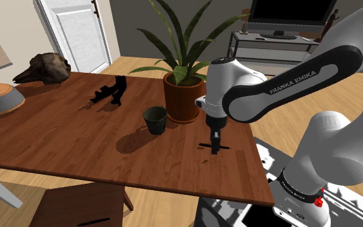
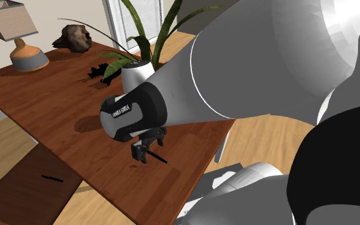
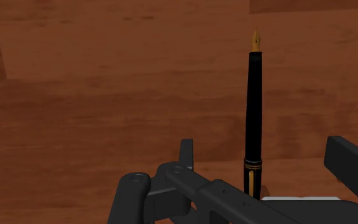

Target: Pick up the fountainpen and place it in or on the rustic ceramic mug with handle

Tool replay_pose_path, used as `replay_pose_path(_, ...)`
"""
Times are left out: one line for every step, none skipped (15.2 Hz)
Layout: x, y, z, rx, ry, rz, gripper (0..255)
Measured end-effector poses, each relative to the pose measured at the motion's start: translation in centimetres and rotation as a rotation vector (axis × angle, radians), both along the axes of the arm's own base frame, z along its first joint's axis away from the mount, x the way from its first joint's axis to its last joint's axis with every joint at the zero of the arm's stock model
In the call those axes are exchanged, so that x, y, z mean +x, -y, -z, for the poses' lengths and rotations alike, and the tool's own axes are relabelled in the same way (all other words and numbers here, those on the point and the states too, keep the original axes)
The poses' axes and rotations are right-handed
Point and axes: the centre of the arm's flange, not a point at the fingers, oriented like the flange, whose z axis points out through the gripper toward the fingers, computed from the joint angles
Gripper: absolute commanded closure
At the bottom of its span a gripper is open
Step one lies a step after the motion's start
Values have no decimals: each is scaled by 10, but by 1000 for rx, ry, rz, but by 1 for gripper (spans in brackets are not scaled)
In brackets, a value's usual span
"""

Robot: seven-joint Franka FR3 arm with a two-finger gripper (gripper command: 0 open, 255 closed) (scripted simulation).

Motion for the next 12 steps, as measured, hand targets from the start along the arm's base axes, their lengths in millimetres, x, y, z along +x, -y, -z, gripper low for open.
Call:
replay_pose_path(0, 0, 1, 0, 0, 0, 0)
replay_pose_path(0, 0, 1, 0, 0, 0, 0)
replay_pose_path(0, 0, 1, 0, 0, 0, 0)
replay_pose_path(0, 0, 1, 0, 0, 0, 0)
replay_pose_path(0, 0, 1, 0, 0, 0, 0)
replay_pose_path(0, 0, 1, 0, 0, 0, 255)
replay_pose_path(0, 0, 1, 0, 0, 0, 255)
replay_pose_path(1, 0, 0, 1, 4, 1, 255)
replay_pose_path(1, 1, -1, 1, 6, 2, 255)
replay_pose_path(1, 1, -1, 1, 5, 1, 255)
replay_pose_path(1, 0, -1, 1, 5, 1, 255)
replay_pose_path(1, 0, -1, 1, 5, 1, 255)
